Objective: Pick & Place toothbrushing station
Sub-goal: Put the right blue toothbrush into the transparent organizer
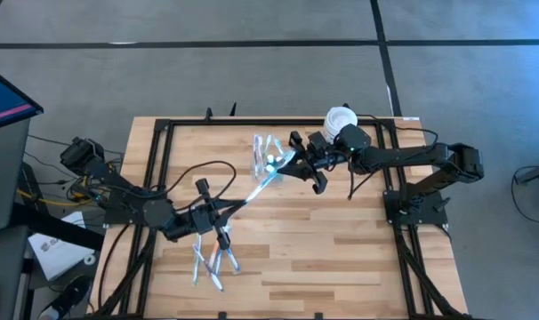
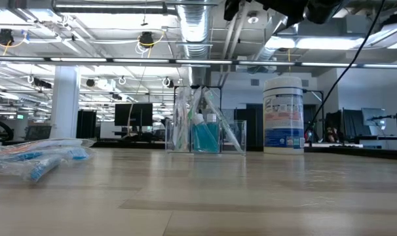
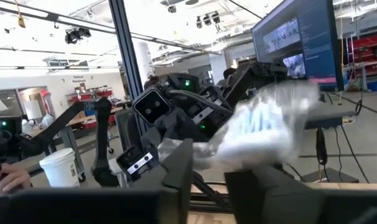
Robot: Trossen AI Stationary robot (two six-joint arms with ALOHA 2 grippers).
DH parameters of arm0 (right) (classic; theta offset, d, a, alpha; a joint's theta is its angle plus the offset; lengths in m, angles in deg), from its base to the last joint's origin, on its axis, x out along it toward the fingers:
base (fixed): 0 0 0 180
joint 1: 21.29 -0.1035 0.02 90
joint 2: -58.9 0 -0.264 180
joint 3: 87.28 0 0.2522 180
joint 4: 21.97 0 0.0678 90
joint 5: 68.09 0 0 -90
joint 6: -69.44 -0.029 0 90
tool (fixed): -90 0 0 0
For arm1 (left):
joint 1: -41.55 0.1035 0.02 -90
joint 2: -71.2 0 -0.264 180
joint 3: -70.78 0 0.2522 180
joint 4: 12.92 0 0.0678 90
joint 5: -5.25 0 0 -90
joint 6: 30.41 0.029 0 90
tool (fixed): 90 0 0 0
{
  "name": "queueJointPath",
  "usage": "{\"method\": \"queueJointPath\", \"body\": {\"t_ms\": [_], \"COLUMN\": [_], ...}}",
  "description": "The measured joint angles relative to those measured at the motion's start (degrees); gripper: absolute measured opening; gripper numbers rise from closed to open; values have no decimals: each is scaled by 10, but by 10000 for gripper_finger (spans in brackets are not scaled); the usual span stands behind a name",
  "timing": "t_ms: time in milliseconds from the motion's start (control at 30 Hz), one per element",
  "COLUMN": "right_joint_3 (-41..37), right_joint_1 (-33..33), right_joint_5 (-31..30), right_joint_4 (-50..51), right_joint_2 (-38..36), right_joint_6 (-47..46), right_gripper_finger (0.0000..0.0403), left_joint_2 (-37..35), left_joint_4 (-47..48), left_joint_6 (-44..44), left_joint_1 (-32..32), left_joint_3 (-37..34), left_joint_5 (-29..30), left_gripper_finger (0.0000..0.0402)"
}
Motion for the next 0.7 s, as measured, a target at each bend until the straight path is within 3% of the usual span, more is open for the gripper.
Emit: {"method": "queueJointPath", "body": {"t_ms": [133,333,467,700], "right_joint_3": [0,0,0,0], "right_joint_1": [-1,-1,-1,5], "right_joint_5": [7,9,14,14], "right_joint_4": [-4,-9,-4,14], "right_joint_2": [-1,-1,0,0], "right_joint_6": [23,26,25,25], "right_gripper_finger": [14,8,5,4], "left_joint_2": [0,0,0,0], "left_joint_4": [1,1,0,0], "left_joint_6": [0,-1,-13,-11], "left_joint_1": [0,0,-7,-41], "left_joint_3": [0,0,0,0], "left_joint_5": [5,7,50,87], "left_gripper_finger": [0,0,6,49]}}
